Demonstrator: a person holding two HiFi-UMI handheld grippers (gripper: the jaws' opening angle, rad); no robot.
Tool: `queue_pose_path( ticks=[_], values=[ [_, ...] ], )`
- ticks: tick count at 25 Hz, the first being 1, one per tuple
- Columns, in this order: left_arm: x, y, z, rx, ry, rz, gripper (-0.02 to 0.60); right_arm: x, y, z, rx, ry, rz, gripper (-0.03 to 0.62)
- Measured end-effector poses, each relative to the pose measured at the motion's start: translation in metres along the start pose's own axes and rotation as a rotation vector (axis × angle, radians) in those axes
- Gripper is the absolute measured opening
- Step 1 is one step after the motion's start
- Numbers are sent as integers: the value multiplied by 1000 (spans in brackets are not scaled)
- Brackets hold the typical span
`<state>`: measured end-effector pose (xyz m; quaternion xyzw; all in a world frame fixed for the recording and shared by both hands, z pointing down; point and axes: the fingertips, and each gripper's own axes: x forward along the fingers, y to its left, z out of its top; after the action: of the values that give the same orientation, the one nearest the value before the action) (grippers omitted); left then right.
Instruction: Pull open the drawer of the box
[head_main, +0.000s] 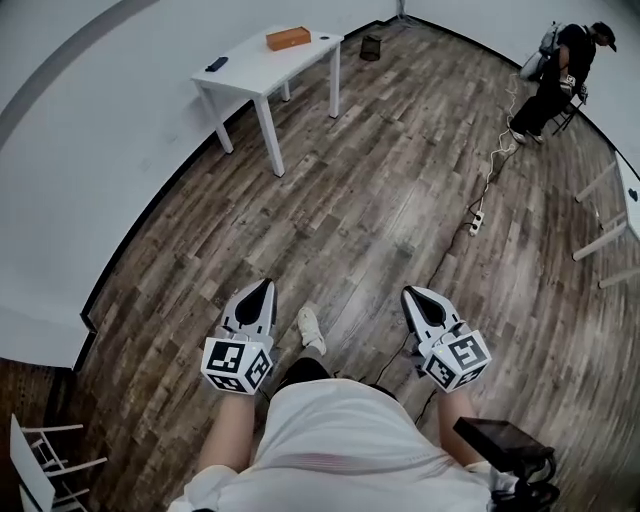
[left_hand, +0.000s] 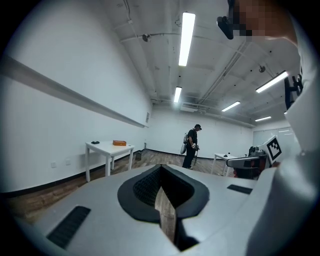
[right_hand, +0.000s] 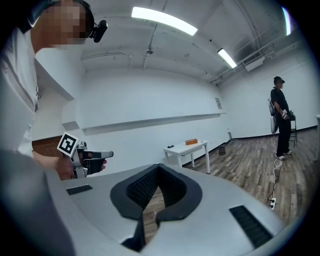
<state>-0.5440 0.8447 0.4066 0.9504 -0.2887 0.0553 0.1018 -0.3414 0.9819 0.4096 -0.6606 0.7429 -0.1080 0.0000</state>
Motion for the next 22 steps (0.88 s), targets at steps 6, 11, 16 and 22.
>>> queue_pose_path(
  ticks=[6, 11, 16, 22],
  values=[
    [66, 21, 10, 10, 13, -55, 11, 48, -41, 13, 0, -7, -37, -2],
    [110, 79, 20, -22, 37, -45, 11, 124, -54, 33, -7, 8, -17, -2],
    [153, 142, 41, -26, 29, -33, 11, 206, -68, 62, -35, 10, -2, -2],
    [191, 214, 62, -35, 15, -7, 11, 282, -74, 84, -43, 7, 3, -2]
  ],
)
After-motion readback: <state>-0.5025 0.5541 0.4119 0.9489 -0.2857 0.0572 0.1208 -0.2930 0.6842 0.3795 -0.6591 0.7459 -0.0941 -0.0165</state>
